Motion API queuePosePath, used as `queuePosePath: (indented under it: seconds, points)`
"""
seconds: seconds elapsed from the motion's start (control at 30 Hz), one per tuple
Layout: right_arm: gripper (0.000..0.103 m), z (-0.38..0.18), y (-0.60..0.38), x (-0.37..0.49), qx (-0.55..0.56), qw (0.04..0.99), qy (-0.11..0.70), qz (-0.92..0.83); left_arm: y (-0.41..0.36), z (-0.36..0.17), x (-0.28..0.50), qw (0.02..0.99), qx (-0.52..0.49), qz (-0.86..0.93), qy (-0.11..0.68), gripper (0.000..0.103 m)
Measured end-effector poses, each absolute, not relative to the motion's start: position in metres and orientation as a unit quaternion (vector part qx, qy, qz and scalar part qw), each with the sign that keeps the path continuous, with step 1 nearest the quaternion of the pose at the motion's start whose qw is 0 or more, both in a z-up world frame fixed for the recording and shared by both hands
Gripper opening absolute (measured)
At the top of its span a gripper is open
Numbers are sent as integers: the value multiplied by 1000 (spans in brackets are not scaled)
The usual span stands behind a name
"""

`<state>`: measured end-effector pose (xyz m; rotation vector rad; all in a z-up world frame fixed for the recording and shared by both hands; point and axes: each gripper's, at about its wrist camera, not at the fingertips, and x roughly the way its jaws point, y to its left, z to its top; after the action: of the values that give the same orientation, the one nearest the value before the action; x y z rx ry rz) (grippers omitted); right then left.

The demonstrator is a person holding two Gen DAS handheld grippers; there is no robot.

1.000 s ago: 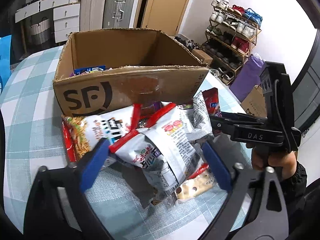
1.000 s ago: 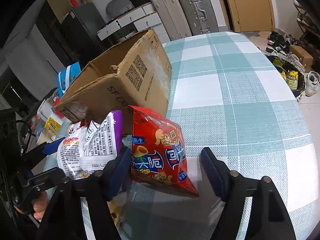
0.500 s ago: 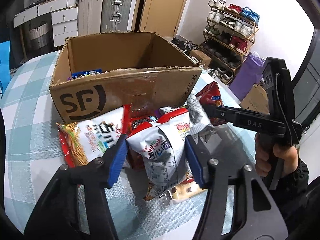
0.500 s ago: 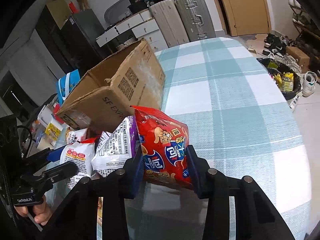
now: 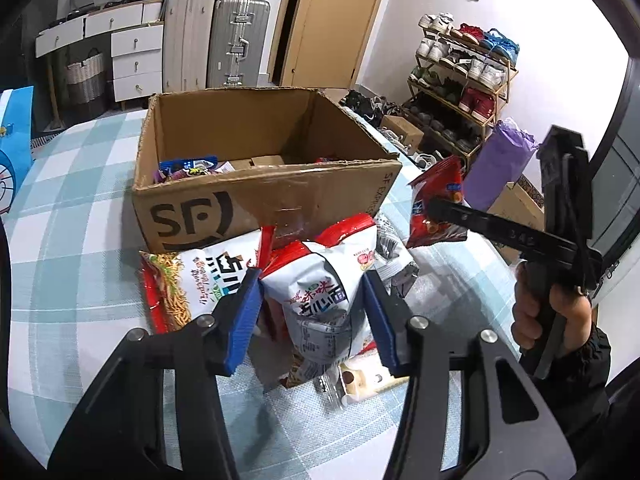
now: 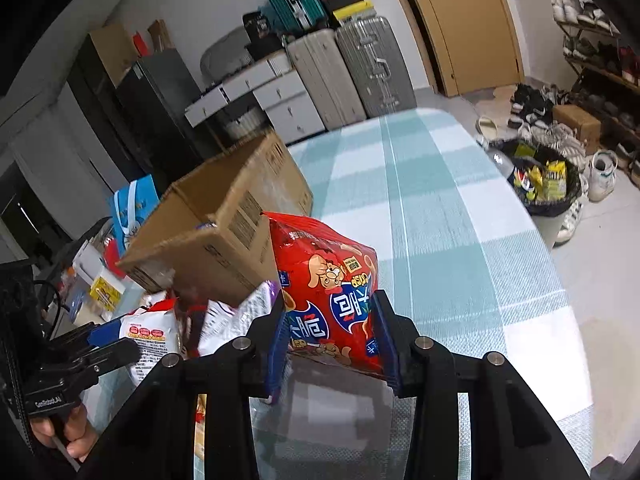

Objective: Organize snacks
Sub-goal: 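Grasp the white noodle snack bag with the left tool while the right tool grasps the red wafer bag, then carry both bags over the box and lower them inside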

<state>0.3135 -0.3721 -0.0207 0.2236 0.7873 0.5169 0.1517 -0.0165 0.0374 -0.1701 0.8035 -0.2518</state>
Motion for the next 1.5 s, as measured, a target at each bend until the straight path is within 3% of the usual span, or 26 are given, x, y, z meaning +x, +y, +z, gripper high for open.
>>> queuePosePath:
  seconds: [0.2, 0.4, 0.9, 1.0, 1.13, 1.5]
  points:
    - [39, -5, -366, 303, 102, 888, 358, 270, -15, 34, 150, 911, -77, -104, 393, 52]
    - [40, -1, -361, 299, 104, 888, 354, 275, -26, 29, 151, 907, -43, -91, 408, 77]
    - [40, 4, -359, 296, 105, 886, 352, 285, -74, 2, 166, 885, 35, -107, 452, 83]
    - [40, 3, -359, 296, 106, 885, 353, 285, -78, -4, 168, 881, 29, -121, 457, 81]
    - [40, 3, -359, 296, 106, 885, 353, 285, -71, -3, 163, 885, 2, -136, 446, 57]
    - [40, 9, -357, 290, 108, 885, 339, 301, -39, 30, 133, 912, -36, -128, 389, 55]
